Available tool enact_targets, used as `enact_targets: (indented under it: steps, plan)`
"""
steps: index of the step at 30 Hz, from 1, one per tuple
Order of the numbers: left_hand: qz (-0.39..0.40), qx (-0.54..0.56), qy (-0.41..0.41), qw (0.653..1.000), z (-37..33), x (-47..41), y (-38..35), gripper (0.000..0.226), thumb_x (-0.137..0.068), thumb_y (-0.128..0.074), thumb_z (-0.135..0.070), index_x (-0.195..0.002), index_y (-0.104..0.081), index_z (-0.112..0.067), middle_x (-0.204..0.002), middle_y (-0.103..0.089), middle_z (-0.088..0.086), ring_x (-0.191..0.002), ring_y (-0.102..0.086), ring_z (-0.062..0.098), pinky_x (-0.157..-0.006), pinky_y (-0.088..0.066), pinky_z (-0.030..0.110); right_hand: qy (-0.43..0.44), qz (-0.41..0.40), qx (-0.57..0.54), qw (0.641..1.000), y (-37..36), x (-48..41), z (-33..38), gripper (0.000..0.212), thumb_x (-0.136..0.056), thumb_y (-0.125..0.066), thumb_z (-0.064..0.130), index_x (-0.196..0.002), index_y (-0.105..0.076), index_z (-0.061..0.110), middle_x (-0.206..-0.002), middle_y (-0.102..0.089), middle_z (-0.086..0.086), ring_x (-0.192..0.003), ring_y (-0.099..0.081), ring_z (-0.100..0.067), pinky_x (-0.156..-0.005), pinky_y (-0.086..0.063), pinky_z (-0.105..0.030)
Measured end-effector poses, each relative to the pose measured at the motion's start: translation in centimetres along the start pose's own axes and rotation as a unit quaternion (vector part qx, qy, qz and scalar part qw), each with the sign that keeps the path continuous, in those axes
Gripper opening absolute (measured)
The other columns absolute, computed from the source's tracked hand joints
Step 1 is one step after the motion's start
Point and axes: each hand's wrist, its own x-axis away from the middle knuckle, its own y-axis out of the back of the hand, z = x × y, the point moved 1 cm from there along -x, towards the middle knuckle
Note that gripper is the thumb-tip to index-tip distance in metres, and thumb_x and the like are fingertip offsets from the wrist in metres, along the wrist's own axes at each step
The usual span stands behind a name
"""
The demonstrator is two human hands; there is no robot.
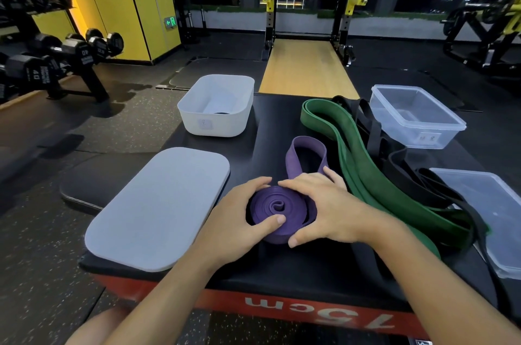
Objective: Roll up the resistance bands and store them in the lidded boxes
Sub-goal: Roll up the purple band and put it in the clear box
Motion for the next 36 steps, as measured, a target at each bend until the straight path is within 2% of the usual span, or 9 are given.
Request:
enact_targets:
  steps: [4, 9, 14, 18, 24, 26, 30, 33, 36]
  plan:
    - [-0.006, -0.003, -0.015, 1.000, -0.2, 0.0, 0.0, 0.068, -0.087, -0.079, -0.051, -0.146, -0.048, -0.044, -0.136, -0.054, -0.033, -0.128, -0.052, -0.008, -0.106, -0.045, 0.019, -0.011, -0.050, 0.005, 0.999, -0.8, 0.4, 0.2, 0.102, -0.050, -0.072, 0.087, -0.137, -0.047, 0.040, -0.124, -0.048, 0.028, -0.132, -0.034, 0.007, -0.126, 0.009, -0.043]
    - [-0.007, -0.014, -0.037, 0.999, -0.3, 0.0, 0.0, 0.064, -0.088, -0.079, -0.049, -0.144, -0.050, -0.039, -0.135, -0.050, -0.030, -0.127, -0.052, -0.005, -0.101, -0.043, 0.013, -0.027, -0.122, 0.013, 0.992, -1.5, 1.2, 1.0, 0.095, -0.049, -0.071, 0.091, -0.126, -0.052, 0.039, -0.117, -0.046, 0.029, -0.124, -0.038, 0.008, -0.124, 0.015, -0.033]
    - [-0.006, -0.015, -0.035, 0.999, -0.4, -0.1, 0.0, 0.065, -0.084, -0.071, -0.061, -0.142, -0.052, -0.038, -0.133, -0.049, -0.028, -0.126, -0.052, -0.004, -0.099, -0.041, 0.009, -0.072, -0.196, 0.094, 0.974, -2.0, 1.3, 2.6, 0.091, -0.048, -0.054, 0.104, -0.103, -0.055, 0.031, -0.097, -0.048, 0.019, -0.106, -0.049, -0.006, -0.126, -0.002, -0.047]
    - [-0.005, -0.004, -0.039, 0.999, -0.4, -0.2, -0.1, 0.055, -0.084, -0.070, -0.058, -0.134, -0.057, -0.038, -0.131, -0.052, -0.026, -0.126, -0.055, 0.001, -0.102, -0.046, 0.018, -0.086, -0.243, 0.146, 0.955, -3.0, 1.2, 3.3, 0.091, -0.052, -0.046, 0.106, -0.091, -0.055, 0.023, -0.091, -0.046, 0.011, -0.098, -0.051, -0.016, -0.123, -0.015, -0.055]
    - [-0.001, 0.001, -0.044, 0.999, -0.1, -0.3, 0.0, 0.049, -0.085, -0.074, -0.053, -0.132, -0.066, -0.040, -0.133, -0.051, -0.025, -0.130, -0.052, -0.001, -0.105, -0.044, 0.020, -0.040, -0.148, 0.068, 0.986, -1.8, 1.0, 1.5, 0.098, -0.049, -0.055, 0.101, -0.119, -0.056, 0.032, -0.115, -0.042, 0.019, -0.123, -0.042, -0.004, -0.127, -0.001, -0.041]
    - [0.000, -0.002, -0.046, 0.999, 0.0, -0.4, 0.0, 0.050, -0.085, -0.076, -0.052, -0.132, -0.066, -0.038, -0.133, -0.052, -0.025, -0.130, -0.052, 0.000, -0.106, -0.044, 0.019, -0.009, -0.118, 0.039, 0.992, -0.9, 1.2, 0.4, 0.097, -0.054, -0.059, 0.096, -0.130, -0.054, 0.037, -0.125, -0.044, 0.025, -0.129, -0.038, 0.004, -0.127, -0.005, -0.040]
    - [-0.003, -0.004, -0.046, 0.999, 0.0, -0.4, 0.0, 0.054, -0.082, -0.075, -0.056, -0.132, -0.067, -0.037, -0.132, -0.051, -0.026, -0.131, -0.053, 0.001, -0.106, -0.042, 0.017, 0.048, -0.167, -0.002, 0.985, 0.1, 2.1, -1.4, 0.062, -0.062, -0.078, 0.074, -0.107, -0.057, 0.037, -0.115, -0.047, 0.023, -0.111, -0.048, -0.004, -0.108, -0.036, -0.039]
    - [-0.002, -0.004, -0.043, 0.999, 0.0, -0.4, -0.1, 0.056, -0.081, -0.074, -0.059, -0.133, -0.067, -0.037, -0.133, -0.052, -0.026, -0.130, -0.053, 0.000, -0.106, -0.043, 0.018, 0.089, -0.168, 0.053, 0.980, 0.4, 2.8, -1.8, 0.029, -0.080, -0.074, 0.061, -0.100, -0.067, 0.042, -0.109, -0.047, 0.022, -0.105, -0.048, -0.002, -0.109, -0.035, -0.042]
    - [-0.002, -0.003, -0.040, 0.999, 0.0, -0.4, 0.0, 0.055, -0.082, -0.075, -0.057, -0.133, -0.067, -0.037, -0.133, -0.052, -0.026, -0.130, -0.053, 0.000, -0.106, -0.043, 0.018, 0.077, -0.126, 0.078, 0.986, 0.9, 3.5, -2.0, 0.015, -0.091, -0.062, 0.049, -0.103, -0.070, 0.046, -0.106, -0.054, 0.025, -0.111, -0.052, 0.004, -0.124, -0.015, -0.044]
